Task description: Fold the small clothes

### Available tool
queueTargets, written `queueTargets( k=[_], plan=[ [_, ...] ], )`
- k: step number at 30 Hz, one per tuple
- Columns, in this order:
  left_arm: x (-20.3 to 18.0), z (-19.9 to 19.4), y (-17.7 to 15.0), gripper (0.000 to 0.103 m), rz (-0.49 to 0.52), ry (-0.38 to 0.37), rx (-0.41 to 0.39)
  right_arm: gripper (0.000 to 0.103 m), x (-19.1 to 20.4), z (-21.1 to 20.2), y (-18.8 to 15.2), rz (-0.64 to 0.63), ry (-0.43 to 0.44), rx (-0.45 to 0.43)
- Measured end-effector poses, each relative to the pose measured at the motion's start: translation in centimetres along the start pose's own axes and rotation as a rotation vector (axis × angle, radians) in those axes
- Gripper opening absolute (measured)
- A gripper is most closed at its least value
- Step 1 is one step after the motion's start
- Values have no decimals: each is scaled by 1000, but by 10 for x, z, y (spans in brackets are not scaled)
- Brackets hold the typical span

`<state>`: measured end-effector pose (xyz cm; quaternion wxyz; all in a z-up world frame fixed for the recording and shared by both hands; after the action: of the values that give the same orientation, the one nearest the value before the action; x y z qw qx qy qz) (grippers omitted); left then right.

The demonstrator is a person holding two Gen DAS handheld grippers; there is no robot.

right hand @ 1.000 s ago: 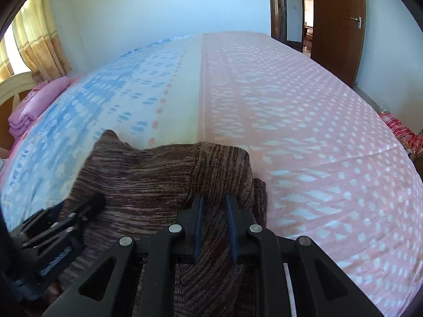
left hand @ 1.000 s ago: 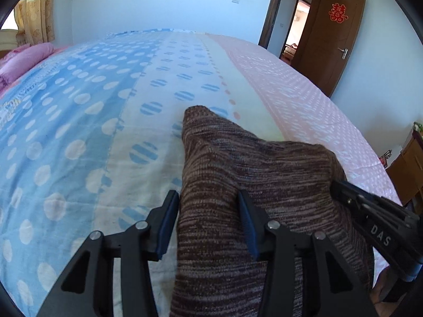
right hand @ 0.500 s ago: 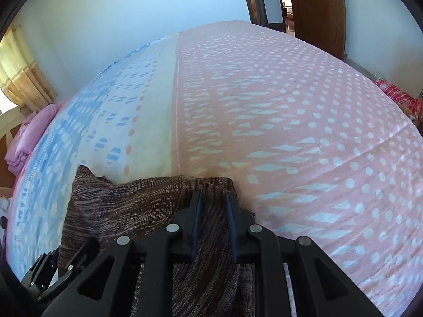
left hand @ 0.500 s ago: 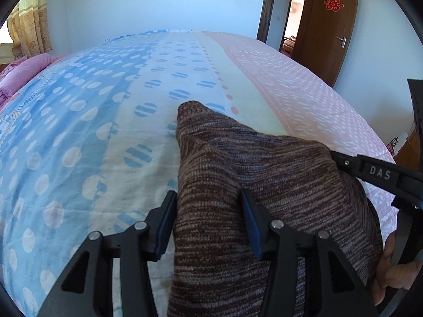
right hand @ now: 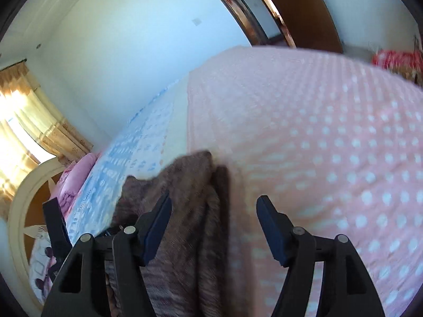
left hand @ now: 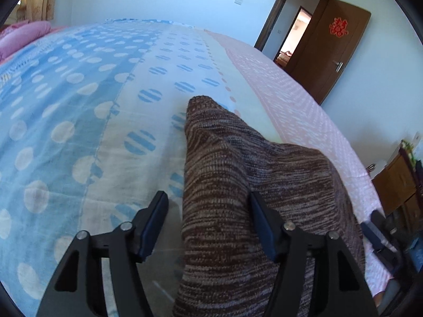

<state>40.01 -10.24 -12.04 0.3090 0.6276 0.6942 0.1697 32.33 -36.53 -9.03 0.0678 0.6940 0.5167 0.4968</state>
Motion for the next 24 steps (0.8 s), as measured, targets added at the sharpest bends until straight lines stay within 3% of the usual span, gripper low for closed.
queueTargets(
  k=[1,8,13,19,24],
  plan=[
    [1,-1,-1,66,-6,-27,-2,68,-4,6,-2,29,16,46],
    [9,-21,-19,66,1,-133,7,68,10,17,-15,-24,38,100],
    [5,-19,-21,67,33,-115,25,68,18,27,-20,-71,31,132],
    [7,-22,-24,65,27,-147,22,69,35,42,-29,-148,62,206],
    [-3,-23,-28,64,84,-151,27,69,49,50,-40,-219,59,259]
  ],
)
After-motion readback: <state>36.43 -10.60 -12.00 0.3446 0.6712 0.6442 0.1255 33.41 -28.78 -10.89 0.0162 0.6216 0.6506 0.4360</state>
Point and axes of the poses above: each gripper's, at about its wrist camera, not at the fingertips, and z roughly the way its jaws point, x to its left, y to its top, the point moved 4 cm from there along z, roughly the way its jaws point, and after that the axes turned 9 degrees about y, right-handed, at the moved point
